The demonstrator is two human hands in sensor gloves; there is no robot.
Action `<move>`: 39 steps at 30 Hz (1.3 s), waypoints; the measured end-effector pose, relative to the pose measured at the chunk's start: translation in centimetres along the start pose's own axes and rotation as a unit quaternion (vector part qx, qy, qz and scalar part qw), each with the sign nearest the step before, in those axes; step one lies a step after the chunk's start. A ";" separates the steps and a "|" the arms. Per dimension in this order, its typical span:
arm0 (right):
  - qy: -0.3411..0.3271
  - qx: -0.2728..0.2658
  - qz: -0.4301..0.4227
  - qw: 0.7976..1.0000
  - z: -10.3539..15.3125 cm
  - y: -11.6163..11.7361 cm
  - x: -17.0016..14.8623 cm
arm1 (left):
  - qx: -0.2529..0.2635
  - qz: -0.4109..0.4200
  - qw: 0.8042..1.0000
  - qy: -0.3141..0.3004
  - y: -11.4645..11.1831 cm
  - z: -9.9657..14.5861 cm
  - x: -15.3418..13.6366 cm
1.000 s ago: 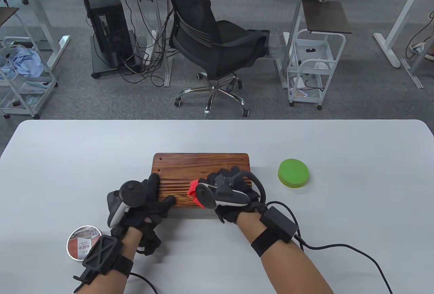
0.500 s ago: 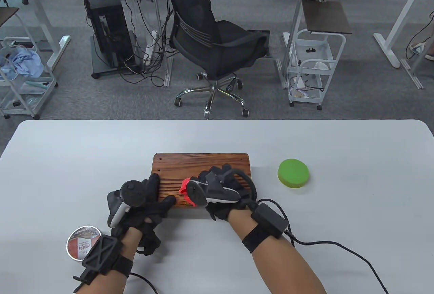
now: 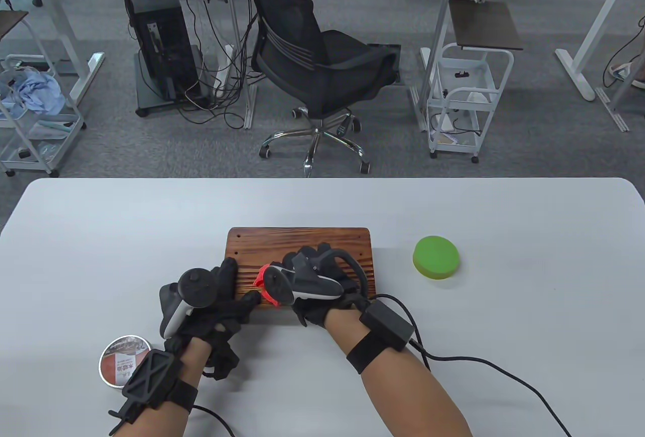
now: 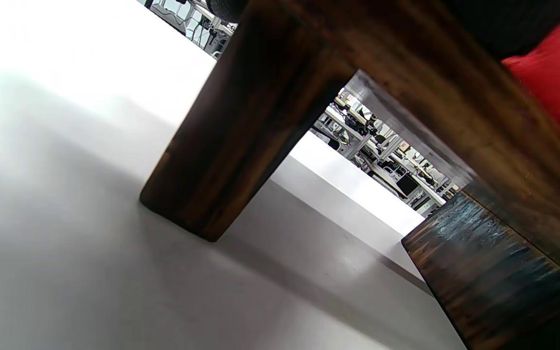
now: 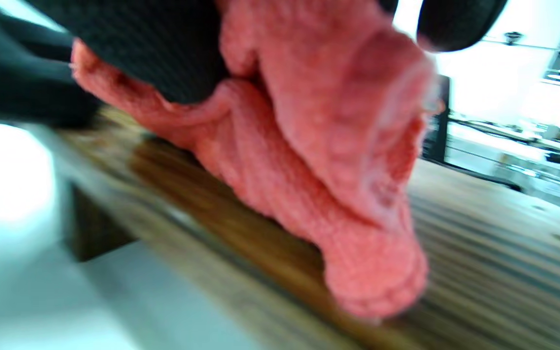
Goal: Dip and apply wood wax on stool
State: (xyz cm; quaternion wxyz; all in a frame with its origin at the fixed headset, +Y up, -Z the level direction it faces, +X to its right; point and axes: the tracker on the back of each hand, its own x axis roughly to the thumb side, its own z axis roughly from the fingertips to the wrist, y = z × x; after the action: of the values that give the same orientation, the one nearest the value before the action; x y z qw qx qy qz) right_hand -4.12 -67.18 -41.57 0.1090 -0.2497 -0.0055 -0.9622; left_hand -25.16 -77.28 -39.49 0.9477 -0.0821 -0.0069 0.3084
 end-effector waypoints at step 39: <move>-0.027 0.004 -0.081 0.996 -5.4 -0.6 2.6 | -0.004 0.000 1.000 0.000 0.1 0.0 0.1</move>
State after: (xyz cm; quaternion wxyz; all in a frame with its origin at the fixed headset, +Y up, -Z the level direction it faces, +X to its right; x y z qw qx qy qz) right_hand -9.07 -67.48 -45.06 0.0314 -0.2736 -0.0330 -0.9608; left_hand -25.12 -77.13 -39.47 0.9474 -0.0858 -0.0080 0.3082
